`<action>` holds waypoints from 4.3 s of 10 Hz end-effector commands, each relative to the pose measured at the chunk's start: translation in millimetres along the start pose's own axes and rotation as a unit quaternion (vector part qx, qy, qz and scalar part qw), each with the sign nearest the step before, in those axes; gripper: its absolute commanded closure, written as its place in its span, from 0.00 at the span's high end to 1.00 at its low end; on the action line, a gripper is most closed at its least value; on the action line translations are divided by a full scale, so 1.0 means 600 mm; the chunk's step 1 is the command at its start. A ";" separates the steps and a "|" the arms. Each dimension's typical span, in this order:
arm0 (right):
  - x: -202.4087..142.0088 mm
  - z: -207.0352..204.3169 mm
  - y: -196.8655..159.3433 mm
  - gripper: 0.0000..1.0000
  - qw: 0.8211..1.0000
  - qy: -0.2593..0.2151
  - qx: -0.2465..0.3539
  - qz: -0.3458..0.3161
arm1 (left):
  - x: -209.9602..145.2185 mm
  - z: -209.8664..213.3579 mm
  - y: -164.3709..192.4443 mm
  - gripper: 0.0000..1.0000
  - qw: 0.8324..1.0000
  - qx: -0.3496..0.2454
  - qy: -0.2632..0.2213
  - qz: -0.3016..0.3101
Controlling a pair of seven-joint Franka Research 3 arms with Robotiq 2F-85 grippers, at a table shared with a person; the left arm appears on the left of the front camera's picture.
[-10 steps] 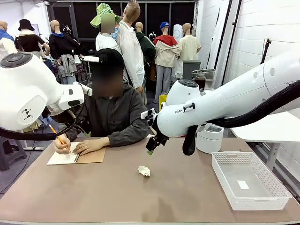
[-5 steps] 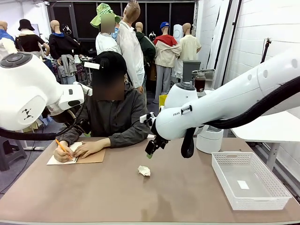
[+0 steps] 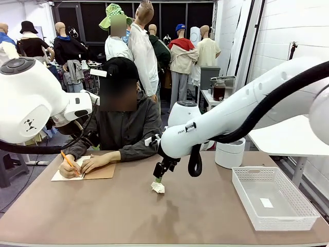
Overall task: Sort the paper based on its condition.
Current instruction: If a person hands you a paper, place it in the Organizing basket , and if it's crumpled, put it in the Trash can.
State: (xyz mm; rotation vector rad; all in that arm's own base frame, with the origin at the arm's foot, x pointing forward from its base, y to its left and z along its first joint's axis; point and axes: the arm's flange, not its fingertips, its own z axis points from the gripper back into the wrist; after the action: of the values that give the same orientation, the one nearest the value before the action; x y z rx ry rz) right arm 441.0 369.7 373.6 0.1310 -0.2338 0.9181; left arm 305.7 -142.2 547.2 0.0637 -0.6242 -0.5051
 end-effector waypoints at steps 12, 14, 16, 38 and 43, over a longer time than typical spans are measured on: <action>0.070 -0.107 -0.004 1.00 0.994 0.106 -0.001 0.026 | -0.001 0.000 0.002 1.00 1.000 -0.001 0.002 -0.006; 0.074 -0.113 -0.008 0.83 0.993 0.120 0.006 0.017 | -0.001 0.000 0.002 1.00 1.000 -0.001 0.002 -0.006; 0.078 -0.120 -0.008 0.69 0.992 0.122 0.007 0.016 | -0.001 0.000 0.002 1.00 1.000 -0.001 0.002 -0.006; 0.050 0.119 -0.081 0.04 0.991 0.111 -0.069 -0.021 | -0.001 0.000 0.002 1.00 1.000 -0.001 0.002 -0.006; 0.002 0.258 -0.196 0.04 0.967 0.117 -0.184 -0.132 | -0.001 0.000 0.002 1.00 1.000 -0.001 0.002 -0.006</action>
State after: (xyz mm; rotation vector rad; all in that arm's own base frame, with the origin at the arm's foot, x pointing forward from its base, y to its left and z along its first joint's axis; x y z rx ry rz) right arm 514.1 260.1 532.1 -0.2427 -0.1767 0.6528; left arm 305.8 -141.8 547.2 0.0621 -0.6239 -0.5046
